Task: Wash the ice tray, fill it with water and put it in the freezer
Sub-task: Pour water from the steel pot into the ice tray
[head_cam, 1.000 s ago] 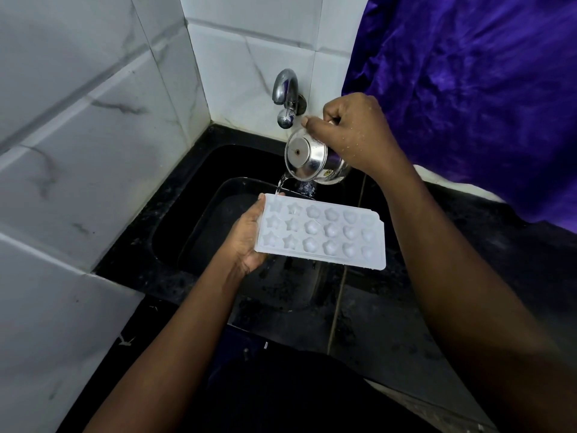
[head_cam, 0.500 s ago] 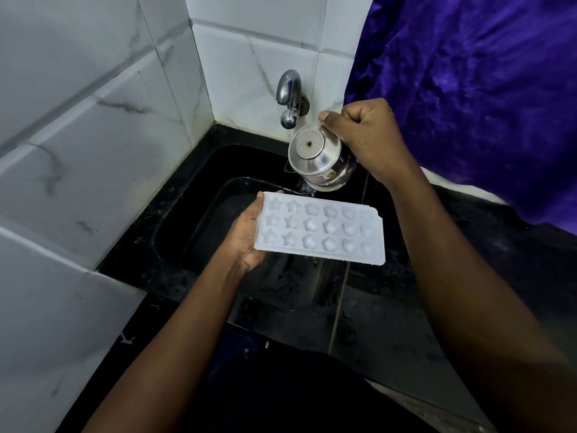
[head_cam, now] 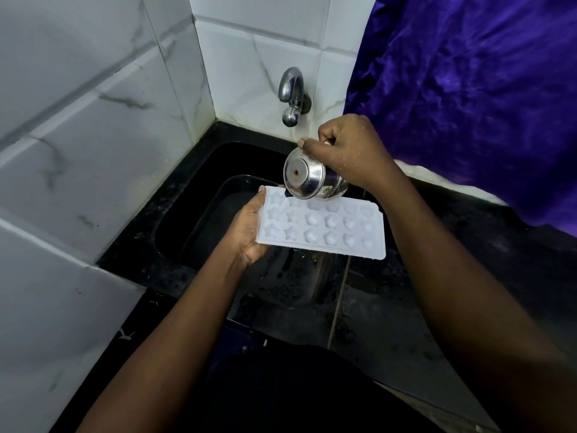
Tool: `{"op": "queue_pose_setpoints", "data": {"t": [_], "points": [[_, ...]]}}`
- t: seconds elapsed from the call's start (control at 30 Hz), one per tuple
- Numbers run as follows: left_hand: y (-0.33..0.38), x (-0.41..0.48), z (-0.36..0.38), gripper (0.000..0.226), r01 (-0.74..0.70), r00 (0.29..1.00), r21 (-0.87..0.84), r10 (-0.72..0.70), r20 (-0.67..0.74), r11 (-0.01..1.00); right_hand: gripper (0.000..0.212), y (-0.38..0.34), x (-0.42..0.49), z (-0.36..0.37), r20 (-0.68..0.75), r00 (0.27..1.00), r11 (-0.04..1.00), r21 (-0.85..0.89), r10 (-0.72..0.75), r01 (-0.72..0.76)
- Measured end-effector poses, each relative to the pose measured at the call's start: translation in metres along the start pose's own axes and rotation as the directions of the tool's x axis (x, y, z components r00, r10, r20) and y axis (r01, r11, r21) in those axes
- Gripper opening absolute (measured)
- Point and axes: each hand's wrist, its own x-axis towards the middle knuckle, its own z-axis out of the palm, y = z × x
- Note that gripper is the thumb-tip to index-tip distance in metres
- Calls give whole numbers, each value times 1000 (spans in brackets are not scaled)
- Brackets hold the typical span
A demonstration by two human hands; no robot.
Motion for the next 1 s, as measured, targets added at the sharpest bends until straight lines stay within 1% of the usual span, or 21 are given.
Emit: {"op": "queue_pose_setpoints", "data": {"t": [0.33,0.43,0.57,0.67,0.73,0.8,0.9,1.0], "points": [[-3,0,-4,71,14,1000,9,-14,-19,1000,59,-6,2,-2,-28,1000,999,-30,-13,12],[-3,1,-5,70,14,1000,8,-14,-27,1000,60,-6,1,-3,-39,999,1000,-13,-11,10],[-2,1,-5,69,-2,999,11,3,-32,1000,61,0,1,-4,-63,998,996,85,30,-24],[-2,0,-5,68,-3,1000,37,4,-30,999,61,6,1,-5,-89,993,976,212,78,-58],[-1,0,-6,62,-9,999,41,11,-51,999,61,10,0,-7,-99,988,949,304,123,-87],[-1,-1,-7,57,-19,998,37,21,-66,999,64,12,0,-12,-112,984,933,346,142,-95],[0,-1,-6,55,-13,997,17,14,-76,1000,64,14,1,-19,-137,982,940,333,127,-75],[1,-1,-4,56,-6,997,-1,6,-76,1000,64,14,-1,-23,-128,988,964,262,85,-49]]}}
